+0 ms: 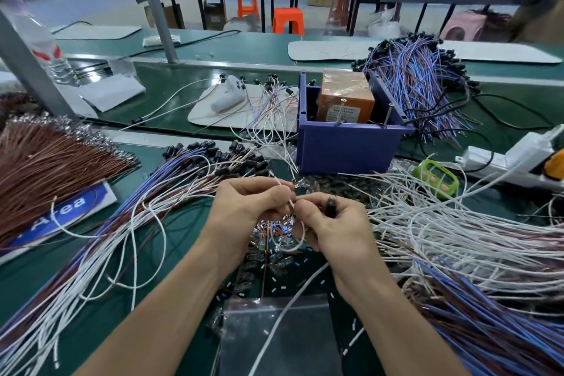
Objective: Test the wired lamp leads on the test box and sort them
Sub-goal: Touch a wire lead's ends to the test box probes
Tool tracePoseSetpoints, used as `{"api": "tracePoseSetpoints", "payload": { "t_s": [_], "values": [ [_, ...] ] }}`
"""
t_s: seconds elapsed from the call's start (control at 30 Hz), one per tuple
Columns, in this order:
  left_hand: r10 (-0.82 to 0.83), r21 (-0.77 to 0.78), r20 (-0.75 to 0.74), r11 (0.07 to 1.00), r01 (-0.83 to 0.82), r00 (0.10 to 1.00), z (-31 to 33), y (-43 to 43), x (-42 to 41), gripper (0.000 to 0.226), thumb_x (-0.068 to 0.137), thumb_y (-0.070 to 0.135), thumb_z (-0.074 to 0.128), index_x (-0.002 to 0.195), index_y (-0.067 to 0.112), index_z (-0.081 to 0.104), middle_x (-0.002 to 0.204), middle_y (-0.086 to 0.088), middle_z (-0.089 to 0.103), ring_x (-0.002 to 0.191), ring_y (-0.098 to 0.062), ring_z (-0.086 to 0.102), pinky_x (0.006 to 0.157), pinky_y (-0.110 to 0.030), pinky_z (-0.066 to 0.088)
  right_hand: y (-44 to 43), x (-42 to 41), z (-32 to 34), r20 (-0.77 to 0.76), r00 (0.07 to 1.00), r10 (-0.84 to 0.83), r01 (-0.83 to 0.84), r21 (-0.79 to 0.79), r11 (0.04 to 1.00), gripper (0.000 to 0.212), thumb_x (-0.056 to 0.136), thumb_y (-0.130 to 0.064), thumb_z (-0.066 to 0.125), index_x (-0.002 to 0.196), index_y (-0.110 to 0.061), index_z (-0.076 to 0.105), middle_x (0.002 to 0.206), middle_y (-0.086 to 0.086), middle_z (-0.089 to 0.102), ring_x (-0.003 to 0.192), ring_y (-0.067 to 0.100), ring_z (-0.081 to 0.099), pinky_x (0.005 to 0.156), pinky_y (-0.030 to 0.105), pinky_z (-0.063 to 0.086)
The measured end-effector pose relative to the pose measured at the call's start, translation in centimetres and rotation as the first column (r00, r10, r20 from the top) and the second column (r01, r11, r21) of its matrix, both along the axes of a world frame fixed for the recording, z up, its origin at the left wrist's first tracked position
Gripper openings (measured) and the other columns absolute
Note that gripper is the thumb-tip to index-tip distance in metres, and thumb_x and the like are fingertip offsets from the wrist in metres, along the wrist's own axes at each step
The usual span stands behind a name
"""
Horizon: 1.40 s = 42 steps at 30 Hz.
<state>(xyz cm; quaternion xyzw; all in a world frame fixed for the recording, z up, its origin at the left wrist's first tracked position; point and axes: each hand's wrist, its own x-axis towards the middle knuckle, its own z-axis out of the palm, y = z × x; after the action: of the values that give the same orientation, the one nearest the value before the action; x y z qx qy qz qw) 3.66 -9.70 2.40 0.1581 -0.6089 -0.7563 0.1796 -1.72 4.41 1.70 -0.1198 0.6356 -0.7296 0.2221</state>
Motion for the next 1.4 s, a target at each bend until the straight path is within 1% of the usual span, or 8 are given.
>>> {"api": "tracePoseSetpoints", "payload": {
  "t_s": [0.23,0.37,0.53,0.77,0.87,1.03,1.17,1.4],
  "values": [
    [0.213,0.229,-0.003,0.951,-0.207,0.977,0.5,-1.9,0.1,0.014,0.074,0.025,0.077,0.076,0.012,0.083,0.074,-0.008,0.075,0.055,-0.011,0.062,0.051,-0.017,0.052,0.8,-0.7,-0.2,-0.114,0.991,-0.074,0.084,0.079,0.993,0.022,0.090,-0.006,0.073,0.077,-0.021,0.080,0.055,0.006,0.065,0.051,0.013,0.052,0.052,0.023,0.042],
    [0.195,-0.109,0.022,0.975,-0.191,0.981,0.0,-0.7,0.1,0.036,0.076,0.055,0.076,0.083,0.021,0.084,0.075,-0.007,0.076,0.052,-0.010,0.059,0.049,-0.016,0.044,0.8,-0.9,0.0,-0.106,0.978,-0.181,0.183,0.002,0.983,0.021,0.094,-0.010,0.070,0.078,-0.022,0.079,0.059,0.006,0.068,0.052,0.016,0.047,0.049,0.022,0.039],
    [0.070,-0.369,-0.012,0.927,-0.070,0.997,-0.3,1.4,0.1,0.013,0.075,0.026,0.087,0.084,0.034,0.084,0.080,0.004,0.080,0.074,-0.009,0.076,0.066,-0.016,0.055,0.9,-0.8,-0.1,-0.175,0.964,-0.199,0.196,-0.032,0.980,0.021,0.094,-0.011,0.070,0.078,-0.019,0.079,0.061,0.008,0.068,0.054,0.015,0.054,0.052,0.024,0.045],
    [0.168,-0.123,0.038,0.979,-0.162,0.985,0.0,2.2,-0.3,0.015,0.082,0.007,0.081,0.075,0.020,0.084,0.074,-0.006,0.078,0.063,-0.010,0.071,0.060,-0.018,0.054,0.8,-0.2,-0.2,-0.326,0.938,-0.117,0.131,0.021,0.991,0.016,0.091,-0.018,0.075,0.079,-0.027,0.081,0.066,0.000,0.073,0.055,0.010,0.059,0.054,0.027,0.049],
    [0.208,-0.034,0.077,0.978,-0.206,0.975,0.3,1.7,-0.4,0.020,0.091,0.006,0.072,0.074,0.012,0.081,0.076,-0.012,0.078,0.063,-0.016,0.072,0.057,-0.021,0.057,1.0,-0.4,-0.2,-0.300,0.922,-0.247,0.254,-0.016,0.967,0.023,0.096,-0.023,0.070,0.075,-0.027,0.078,0.067,0.003,0.073,0.052,0.017,0.051,0.051,0.035,0.045],
    [0.185,0.137,0.076,0.971,-0.194,0.980,1.4,0.9,0.0,0.021,0.107,0.015,0.045,0.092,0.013,0.060,0.069,-0.009,0.072,0.061,-0.025,0.070,0.055,-0.026,0.057,1.7,-1.6,0.9,-0.108,0.863,-0.493,0.470,-0.181,0.864,0.028,0.098,-0.016,0.067,0.075,-0.026,0.079,0.073,0.005,0.076,0.051,0.012,0.049,0.049,0.023,0.043],
    [0.120,-0.003,0.138,0.993,-0.121,0.983,2.1,2.6,-2.1,0.021,0.105,0.013,0.053,0.087,0.012,0.063,0.052,0.004,0.043,0.048,-0.011,0.034,0.046,-0.021,0.029,2.7,-2.8,2.3,-0.024,0.830,-0.557,0.533,-0.261,0.805,0.024,0.096,-0.015,0.069,0.077,-0.021,0.082,0.074,0.002,0.076,0.051,0.006,0.048,0.047,0.018,0.038],
    [0.347,-0.006,0.074,0.938,-0.348,0.935,2.5,4.6,-6.6,0.025,0.097,0.014,0.067,0.072,0.014,0.068,0.050,0.006,0.047,0.045,-0.009,0.033,0.042,-0.020,0.028,4.5,-5.6,3.5,-0.034,0.765,-0.644,0.624,-0.213,0.752,0.027,0.100,-0.016,0.063,0.075,-0.019,0.074,0.057,0.004,0.069,0.053,0.011,0.064,0.056,0.022,0.054]
  ]
}}
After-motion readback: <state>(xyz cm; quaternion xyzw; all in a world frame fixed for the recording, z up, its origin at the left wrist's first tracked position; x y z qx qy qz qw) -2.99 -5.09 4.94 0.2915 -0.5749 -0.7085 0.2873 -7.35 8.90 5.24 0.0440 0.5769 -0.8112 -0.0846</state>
